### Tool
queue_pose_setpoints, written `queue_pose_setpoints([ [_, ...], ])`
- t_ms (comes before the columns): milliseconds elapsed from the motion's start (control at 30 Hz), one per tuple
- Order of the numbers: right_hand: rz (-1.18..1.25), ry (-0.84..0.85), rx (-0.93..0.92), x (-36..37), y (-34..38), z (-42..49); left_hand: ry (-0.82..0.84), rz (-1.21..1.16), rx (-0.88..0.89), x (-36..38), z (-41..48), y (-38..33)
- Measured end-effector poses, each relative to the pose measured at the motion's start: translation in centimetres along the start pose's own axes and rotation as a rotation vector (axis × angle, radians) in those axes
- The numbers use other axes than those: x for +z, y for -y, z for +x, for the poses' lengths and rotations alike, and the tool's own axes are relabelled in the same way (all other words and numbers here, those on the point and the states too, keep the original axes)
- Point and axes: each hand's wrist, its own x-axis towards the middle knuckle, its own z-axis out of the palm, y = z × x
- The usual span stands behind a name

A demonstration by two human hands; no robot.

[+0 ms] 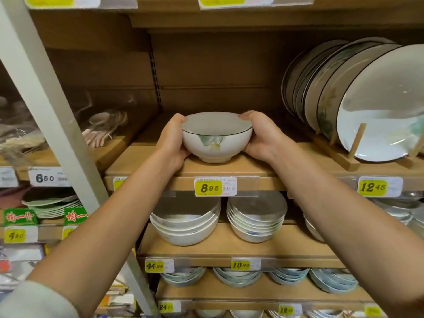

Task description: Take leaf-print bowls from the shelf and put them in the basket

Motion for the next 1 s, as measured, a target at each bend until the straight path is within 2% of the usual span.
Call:
queue_pose_setpoints([
  [133,-0.140,0.020,-0.005,-0.8,1.5,1.0,-0.130,-0.082,0.140,-0.5,-2.2,-0.1],
  [200,-0.174,0.011,-0.032,-0.7,2.2,1.6,-0.101,-0.023,0.205,0.0,-4.2,0.9],
  [267,-0.187,0.052,0.015,0.0,2.4,1.6,-0.069,0.044,0.203,1.5,-5.6,2.3],
  [367,-0.188,0.120,0.087,0.4,1.6,1.1,-0.127,0.065,0.218,2.9,-5.9,3.1],
  [433,-0.151,0.144,0.092,0.2,1.4,1.0,-0.154,0.075,0.211,3.0,-5.1,2.6],
  [533,-0.099,0.078,0.050,0.4,1.2,0.6,-0.183,0.090,0.196,2.7,-3.7,2.1],
  [667,-0.090,-0.007,-0.002,0.1,0.2,-0.7,-0.177,-0.030,0.148,1.7,-2.6,1.2],
  [767,-0.176,-0.047,0.015,-0.5,1.0,-0.6,-0.202,-0.099,0.086,0.9,-1.7,0.4],
  [900,-0.156,0.016,0.042,-0.2,2.6,0.5,-0.138,-0.062,0.019,0.4,-0.7,-0.5],
  [1000,-0.115,0.115,0.077,0.1,2.4,0.8,-0.160,-0.030,0.043,0.7,-1.4,0.0],
])
